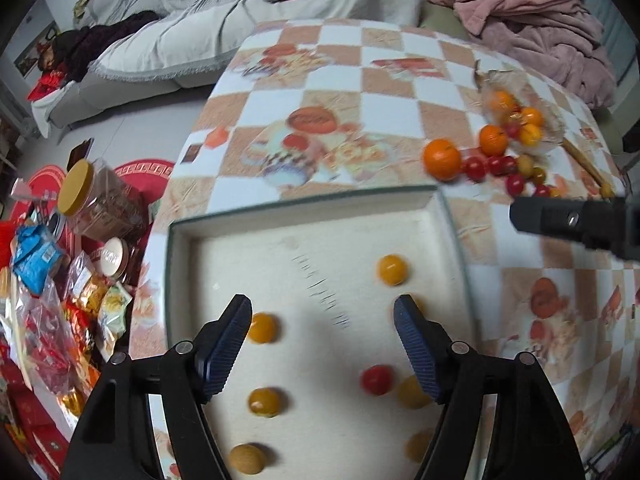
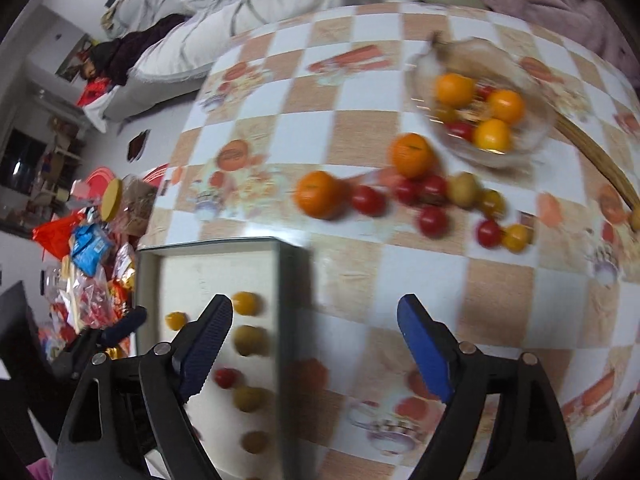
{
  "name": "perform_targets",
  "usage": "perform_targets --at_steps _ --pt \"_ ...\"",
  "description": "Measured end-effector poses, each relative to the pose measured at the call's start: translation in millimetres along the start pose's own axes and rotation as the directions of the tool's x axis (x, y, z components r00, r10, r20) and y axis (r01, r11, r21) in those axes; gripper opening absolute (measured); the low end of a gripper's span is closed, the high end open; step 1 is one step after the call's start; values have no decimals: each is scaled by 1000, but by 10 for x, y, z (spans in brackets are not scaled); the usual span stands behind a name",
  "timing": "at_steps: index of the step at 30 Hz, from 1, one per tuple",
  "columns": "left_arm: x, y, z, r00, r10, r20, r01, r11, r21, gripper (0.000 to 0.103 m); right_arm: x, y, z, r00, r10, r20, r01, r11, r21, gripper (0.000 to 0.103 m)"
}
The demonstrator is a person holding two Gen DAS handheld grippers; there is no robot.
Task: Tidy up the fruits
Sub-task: 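Move both open grippers toward the fruits beside the glass bowl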
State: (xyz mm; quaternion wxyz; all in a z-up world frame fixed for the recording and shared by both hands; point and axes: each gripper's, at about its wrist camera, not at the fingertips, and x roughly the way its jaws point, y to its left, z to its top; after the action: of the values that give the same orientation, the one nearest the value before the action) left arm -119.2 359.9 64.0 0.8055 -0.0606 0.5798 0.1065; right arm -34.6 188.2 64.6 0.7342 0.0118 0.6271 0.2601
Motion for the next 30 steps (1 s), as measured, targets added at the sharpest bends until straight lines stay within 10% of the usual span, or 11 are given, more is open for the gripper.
perform_targets --at_steps 14,23,30 --pt "79 -1229 425 996 -91 0 91 992 92 75 -314 -1435 -207 990 -139 -10 138 971 197 87" --pt "461 -1519 638 996 -86 -19 87 993 80 74 -156 -1403 -13 986 -169 10 169 986 7 86" --pt "651 -1602 764 993 -111 -31 113 990 88 62 24 -1363 163 990 -139 15 140 983 -122 64"
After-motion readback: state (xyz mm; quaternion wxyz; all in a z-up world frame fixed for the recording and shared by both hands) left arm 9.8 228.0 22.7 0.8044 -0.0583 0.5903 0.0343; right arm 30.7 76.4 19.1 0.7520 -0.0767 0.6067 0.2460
